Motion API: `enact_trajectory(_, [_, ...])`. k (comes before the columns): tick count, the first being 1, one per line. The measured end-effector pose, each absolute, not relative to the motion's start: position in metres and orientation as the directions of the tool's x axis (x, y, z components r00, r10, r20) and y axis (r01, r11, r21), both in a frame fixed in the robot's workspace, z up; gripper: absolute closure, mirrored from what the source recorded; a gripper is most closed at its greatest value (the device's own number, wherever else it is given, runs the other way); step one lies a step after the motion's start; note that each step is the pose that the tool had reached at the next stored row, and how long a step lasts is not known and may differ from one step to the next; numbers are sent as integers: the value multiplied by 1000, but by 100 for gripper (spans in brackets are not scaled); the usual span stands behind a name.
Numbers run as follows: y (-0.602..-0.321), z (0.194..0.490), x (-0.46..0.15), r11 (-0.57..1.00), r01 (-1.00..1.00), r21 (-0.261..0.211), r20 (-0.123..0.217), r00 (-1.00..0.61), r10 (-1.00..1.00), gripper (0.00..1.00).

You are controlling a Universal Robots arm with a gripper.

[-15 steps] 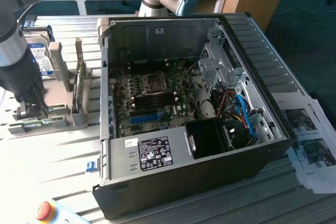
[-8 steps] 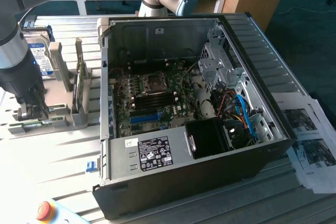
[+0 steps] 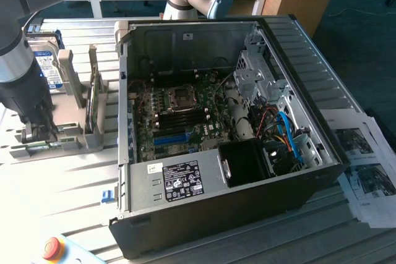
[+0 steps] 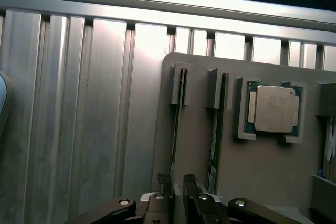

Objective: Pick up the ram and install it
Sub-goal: 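Pick up the ram and move it above insertion slot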

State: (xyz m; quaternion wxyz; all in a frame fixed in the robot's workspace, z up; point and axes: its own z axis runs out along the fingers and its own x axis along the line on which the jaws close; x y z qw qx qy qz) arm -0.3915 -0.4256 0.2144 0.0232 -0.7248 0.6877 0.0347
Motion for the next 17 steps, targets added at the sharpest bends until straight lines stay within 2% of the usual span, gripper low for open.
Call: enact_trajectory(17, [-427, 211, -392, -53, -998, 14, -82, 52, -995, 76])
